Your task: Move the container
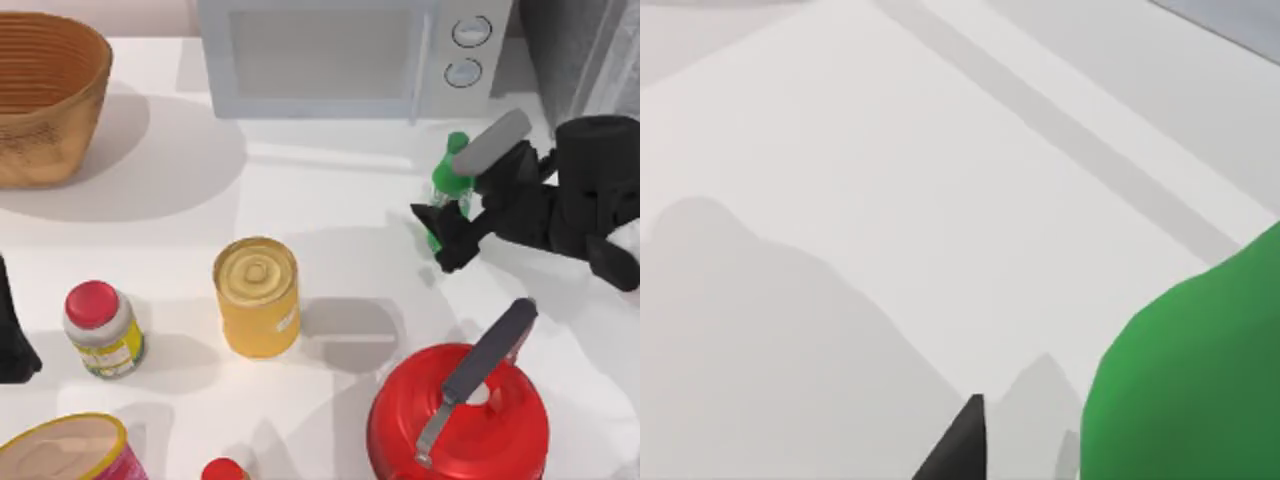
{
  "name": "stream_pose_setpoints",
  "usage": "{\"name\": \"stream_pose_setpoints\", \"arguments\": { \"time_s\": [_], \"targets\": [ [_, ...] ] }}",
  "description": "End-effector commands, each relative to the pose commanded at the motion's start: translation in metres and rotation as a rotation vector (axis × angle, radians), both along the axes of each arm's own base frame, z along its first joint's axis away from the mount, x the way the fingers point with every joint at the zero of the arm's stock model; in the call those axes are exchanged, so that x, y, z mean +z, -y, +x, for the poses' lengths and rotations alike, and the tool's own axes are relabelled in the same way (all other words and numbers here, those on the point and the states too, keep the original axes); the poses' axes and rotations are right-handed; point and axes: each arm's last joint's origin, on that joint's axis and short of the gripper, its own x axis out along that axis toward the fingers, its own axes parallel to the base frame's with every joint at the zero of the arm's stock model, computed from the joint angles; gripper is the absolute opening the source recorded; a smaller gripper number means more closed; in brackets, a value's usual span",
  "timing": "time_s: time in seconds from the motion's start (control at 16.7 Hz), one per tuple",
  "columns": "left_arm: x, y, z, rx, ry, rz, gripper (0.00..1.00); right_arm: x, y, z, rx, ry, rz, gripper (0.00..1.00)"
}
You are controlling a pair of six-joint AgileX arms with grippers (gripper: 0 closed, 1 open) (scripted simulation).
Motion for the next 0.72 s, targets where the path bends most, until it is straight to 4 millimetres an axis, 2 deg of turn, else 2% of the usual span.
{"name": "stream_pose_setpoints", "arguments": {
  "time_s": [0.36, 0.72],
  "targets": [
    [0.0000, 0.0000, 0.0000, 0.000, 0.000, 0.000, 1.00, 0.0000, 0.0000, 0.0000, 0.000, 0.000, 0.000, 0.02],
    [0.0000, 0.0000, 0.0000, 0.000, 0.000, 0.000, 1.00, 0.0000, 0.0000, 0.0000, 0.000, 0.000, 0.000, 0.00]
  ]
}}
